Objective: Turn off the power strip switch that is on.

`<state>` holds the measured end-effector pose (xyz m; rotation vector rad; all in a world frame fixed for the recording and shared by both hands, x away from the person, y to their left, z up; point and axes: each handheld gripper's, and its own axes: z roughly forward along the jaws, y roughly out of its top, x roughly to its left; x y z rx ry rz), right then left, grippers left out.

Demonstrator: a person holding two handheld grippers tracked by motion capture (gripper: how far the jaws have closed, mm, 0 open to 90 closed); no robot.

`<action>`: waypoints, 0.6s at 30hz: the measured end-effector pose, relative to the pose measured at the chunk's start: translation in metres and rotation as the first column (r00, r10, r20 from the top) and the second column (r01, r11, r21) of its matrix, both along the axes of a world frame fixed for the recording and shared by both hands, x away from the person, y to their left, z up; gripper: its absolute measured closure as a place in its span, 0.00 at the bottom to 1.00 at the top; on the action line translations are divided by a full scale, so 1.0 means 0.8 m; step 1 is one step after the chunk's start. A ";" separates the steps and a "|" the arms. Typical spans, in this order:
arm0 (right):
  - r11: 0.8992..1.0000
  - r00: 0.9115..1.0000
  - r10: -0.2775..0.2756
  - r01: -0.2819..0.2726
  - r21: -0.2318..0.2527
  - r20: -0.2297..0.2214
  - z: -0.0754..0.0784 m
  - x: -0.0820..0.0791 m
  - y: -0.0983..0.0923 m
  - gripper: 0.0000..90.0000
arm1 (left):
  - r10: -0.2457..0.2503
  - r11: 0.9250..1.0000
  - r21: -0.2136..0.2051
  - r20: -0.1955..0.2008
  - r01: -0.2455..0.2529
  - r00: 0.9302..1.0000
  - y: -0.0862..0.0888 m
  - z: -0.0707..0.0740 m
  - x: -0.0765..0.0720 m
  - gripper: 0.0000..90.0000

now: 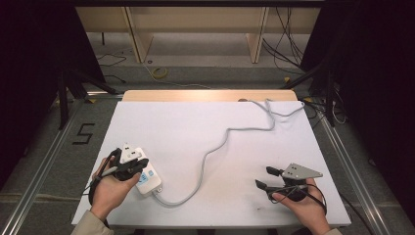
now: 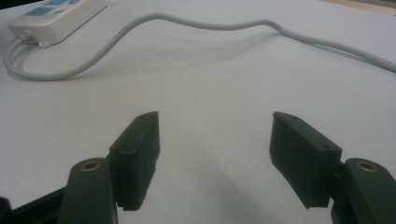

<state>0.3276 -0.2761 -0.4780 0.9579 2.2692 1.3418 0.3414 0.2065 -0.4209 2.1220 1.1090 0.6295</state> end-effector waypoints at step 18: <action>1.000 1.000 0.001 -0.001 -0.001 -0.001 0.000 0.000 0.000 0.38 | -0.018 0.999 0.028 -0.070 0.020 0.997 -0.007 0.000 0.013 1.00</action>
